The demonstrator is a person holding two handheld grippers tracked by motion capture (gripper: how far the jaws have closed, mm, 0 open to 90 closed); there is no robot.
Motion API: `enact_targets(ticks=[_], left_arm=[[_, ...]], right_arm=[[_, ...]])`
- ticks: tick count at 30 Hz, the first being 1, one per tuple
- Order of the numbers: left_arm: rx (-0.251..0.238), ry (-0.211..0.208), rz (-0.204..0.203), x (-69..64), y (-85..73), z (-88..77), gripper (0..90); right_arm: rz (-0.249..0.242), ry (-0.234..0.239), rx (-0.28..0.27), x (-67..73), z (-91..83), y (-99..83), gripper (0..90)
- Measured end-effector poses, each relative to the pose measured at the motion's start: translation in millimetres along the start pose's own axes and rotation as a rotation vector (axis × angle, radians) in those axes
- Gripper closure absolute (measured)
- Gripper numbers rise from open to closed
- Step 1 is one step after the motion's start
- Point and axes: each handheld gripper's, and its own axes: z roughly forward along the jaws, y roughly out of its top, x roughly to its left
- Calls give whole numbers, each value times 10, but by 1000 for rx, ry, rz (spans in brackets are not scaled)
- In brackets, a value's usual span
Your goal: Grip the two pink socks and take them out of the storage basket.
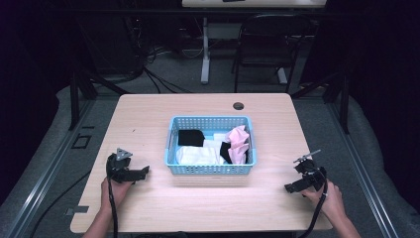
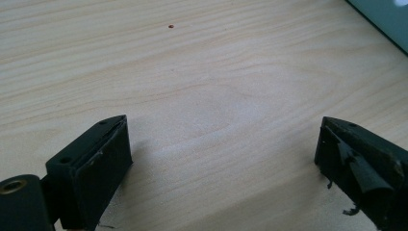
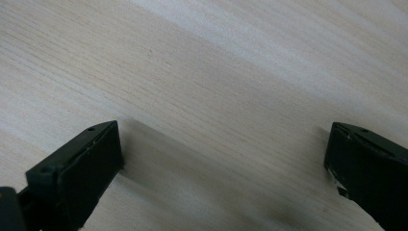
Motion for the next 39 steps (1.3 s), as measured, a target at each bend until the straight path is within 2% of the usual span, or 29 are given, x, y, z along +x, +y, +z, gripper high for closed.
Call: enact_targets(ticks=[1,2,7,9,11,15,18,19,20,25,32,33,34,39], left_arm=[[-1,0,-1,-1,0,1,54],[0,0,-1,-1,0,0,54],[0,0,0,0,-1,-1,55],[0,0,0,-1,-1,-1,56],[0,0,-1,-1,0,-1,56],[-4,-1,0,-4,4,7,55],[-4,-1,0,-4,3,6,56],[-4,-1,0,-4,3,6,56],[-4,-1,0,-4,3,6,56],[-4,-1,0,-4,4,6,56],[-3,-1,1,-4,4,6,56],[-4,-1,0,-4,4,6,56],[-4,-1,0,-4,4,7,56],[-4,-1,1,-4,4,6,56]], right_arm=[[0,1,-4,-1,0,-5,0],[21,7,-30,13,16,-15,0],[0,1,-2,0,-1,-3,0],[0,-1,-2,0,-2,-5,0],[8,-2,-24,4,4,-21,0],[6,1,-19,1,1,-19,0],[-3,-7,28,-17,-4,16,0],[-3,-7,28,-17,-4,16,0],[-21,5,76,-28,-9,47,0],[-17,25,93,-51,-32,59,0],[-28,40,86,-37,-185,117,4],[-16,40,64,-19,-225,134,5],[-30,53,68,-17,-305,176,7],[-41,47,54,26,-445,252,8]])
